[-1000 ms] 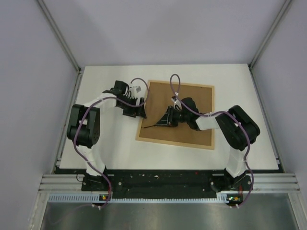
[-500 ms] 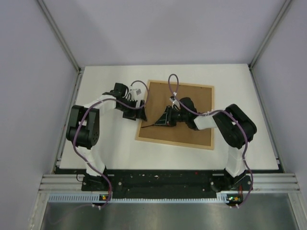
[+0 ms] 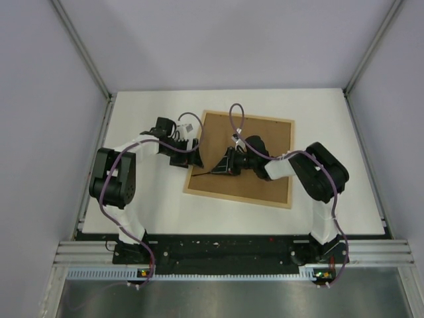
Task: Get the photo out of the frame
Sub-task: Release the photo frame item from the photo frame, then adjust the photo frame at the center of the board.
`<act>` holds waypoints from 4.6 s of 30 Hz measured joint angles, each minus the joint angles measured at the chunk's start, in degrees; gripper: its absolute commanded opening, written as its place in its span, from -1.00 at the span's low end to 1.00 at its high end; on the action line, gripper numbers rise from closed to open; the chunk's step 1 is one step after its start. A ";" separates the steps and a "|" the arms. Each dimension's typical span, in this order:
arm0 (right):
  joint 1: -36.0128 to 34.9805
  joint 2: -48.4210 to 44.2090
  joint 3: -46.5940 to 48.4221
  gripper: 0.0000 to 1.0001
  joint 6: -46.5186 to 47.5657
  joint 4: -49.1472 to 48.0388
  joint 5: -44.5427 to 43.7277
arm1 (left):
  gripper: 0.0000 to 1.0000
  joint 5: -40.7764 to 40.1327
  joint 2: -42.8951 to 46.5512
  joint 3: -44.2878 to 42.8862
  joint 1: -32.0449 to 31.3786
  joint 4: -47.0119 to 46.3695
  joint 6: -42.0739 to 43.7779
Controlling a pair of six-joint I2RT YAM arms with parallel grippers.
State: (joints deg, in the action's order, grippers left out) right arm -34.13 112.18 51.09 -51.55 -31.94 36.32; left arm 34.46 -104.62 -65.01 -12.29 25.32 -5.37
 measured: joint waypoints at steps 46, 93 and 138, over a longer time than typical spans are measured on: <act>-0.11 8.39 12.98 -1.00 -7.30 8.00 3.41 | 0.97 -8.66 4.11 5.16 -2.12 -7.19 -6.60; 7.30 -11.65 7.69 -1.00 34.99 39.23 1.84 | 0.95 -28.11 4.15 -0.52 -7.52 11.45 7.61; 7.32 -12.07 6.67 -1.00 35.50 37.05 1.73 | -0.07 -32.74 3.48 -2.08 -13.11 11.30 7.28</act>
State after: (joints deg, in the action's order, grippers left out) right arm -26.81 100.12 57.76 -16.05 5.10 38.04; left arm 1.72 -101.14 -67.09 -25.41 36.62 1.91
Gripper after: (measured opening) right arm 0.256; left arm 0.505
